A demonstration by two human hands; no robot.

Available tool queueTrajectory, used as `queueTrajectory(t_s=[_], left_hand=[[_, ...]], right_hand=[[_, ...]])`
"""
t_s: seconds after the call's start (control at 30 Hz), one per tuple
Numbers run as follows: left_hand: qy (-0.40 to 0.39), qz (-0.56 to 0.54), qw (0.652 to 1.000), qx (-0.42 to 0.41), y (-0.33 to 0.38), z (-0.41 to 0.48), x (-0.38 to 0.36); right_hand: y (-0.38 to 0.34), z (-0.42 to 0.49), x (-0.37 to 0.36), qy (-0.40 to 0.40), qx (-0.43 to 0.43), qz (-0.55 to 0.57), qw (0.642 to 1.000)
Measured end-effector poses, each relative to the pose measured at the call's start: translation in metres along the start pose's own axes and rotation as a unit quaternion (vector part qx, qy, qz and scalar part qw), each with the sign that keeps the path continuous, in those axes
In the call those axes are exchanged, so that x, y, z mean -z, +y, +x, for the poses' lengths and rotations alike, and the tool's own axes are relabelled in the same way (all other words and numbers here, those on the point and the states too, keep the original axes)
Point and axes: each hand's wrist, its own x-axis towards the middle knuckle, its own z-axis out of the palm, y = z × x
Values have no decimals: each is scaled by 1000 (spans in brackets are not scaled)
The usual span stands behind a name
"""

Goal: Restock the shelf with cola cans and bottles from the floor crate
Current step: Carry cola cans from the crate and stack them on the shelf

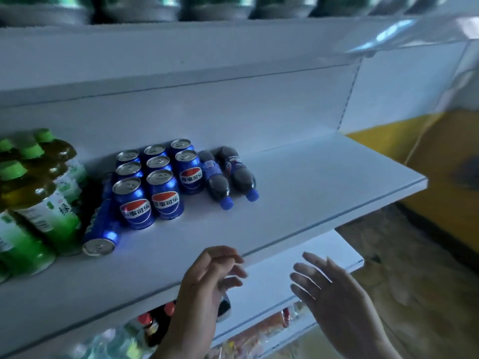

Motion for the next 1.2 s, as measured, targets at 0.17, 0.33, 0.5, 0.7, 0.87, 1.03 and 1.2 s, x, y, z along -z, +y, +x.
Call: queueTrajectory(t_s=[0.17,0.33,0.5,0.7,0.87,1.03,1.2], left_hand=[[-55,-58,993,92,-40,-19,-75],[-106,-75,978,162,-82,-47,-162],[-166,-66,956,233,-120,-76,-237],[-256,-40,925,278,-153,-88,-318],[-300,-15,897,324,-193,-80,-369],[-322,-12,877,356,-228,-59,-420],[-308,6,861,404,-265,-27,-481]], right_hand=[[-34,-59,66,95,-14,105,990],[-67,-126,141,178,-5,126,976],[-96,-182,197,250,31,181,951],[-129,-229,243,285,107,205,930],[-145,-252,277,326,175,243,897],[-169,-249,315,360,188,260,876],[-208,-221,362,382,191,281,860]])
